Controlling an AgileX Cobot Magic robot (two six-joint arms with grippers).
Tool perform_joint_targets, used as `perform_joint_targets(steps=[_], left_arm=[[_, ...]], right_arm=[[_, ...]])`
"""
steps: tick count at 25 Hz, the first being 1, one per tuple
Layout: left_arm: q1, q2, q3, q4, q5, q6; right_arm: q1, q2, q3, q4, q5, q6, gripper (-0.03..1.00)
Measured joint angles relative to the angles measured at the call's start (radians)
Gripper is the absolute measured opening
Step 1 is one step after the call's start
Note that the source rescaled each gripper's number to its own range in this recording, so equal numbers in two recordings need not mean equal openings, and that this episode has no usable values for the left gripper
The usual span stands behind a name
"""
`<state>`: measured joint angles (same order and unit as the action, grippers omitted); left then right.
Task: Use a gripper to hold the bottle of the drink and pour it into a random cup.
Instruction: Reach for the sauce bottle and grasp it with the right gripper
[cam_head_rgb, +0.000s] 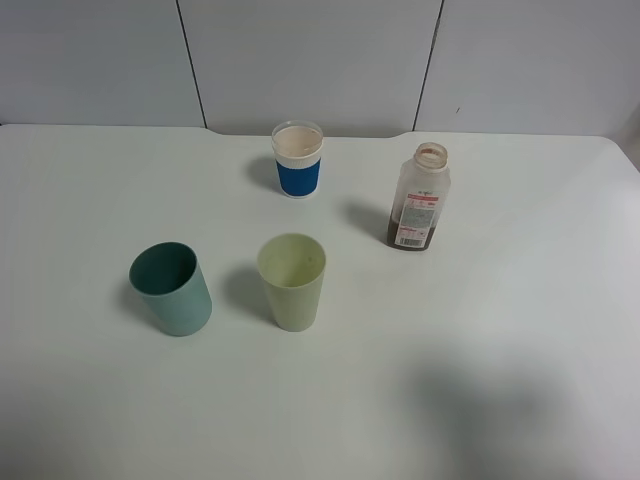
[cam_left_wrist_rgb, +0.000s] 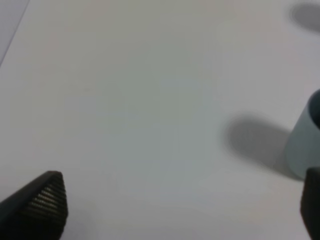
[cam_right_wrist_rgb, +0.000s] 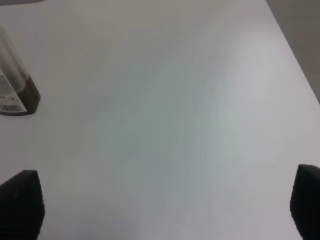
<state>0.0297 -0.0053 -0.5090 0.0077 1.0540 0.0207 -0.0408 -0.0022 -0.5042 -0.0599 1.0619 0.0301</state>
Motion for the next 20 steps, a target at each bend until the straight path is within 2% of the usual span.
perform_joint_targets(steps=[20], left_arm=[[0.000, 0.000, 0.000, 0.000, 0.000, 0.000]], right_arm=[[0.000, 0.000, 0.000, 0.000, 0.000, 0.000, 1.00]])
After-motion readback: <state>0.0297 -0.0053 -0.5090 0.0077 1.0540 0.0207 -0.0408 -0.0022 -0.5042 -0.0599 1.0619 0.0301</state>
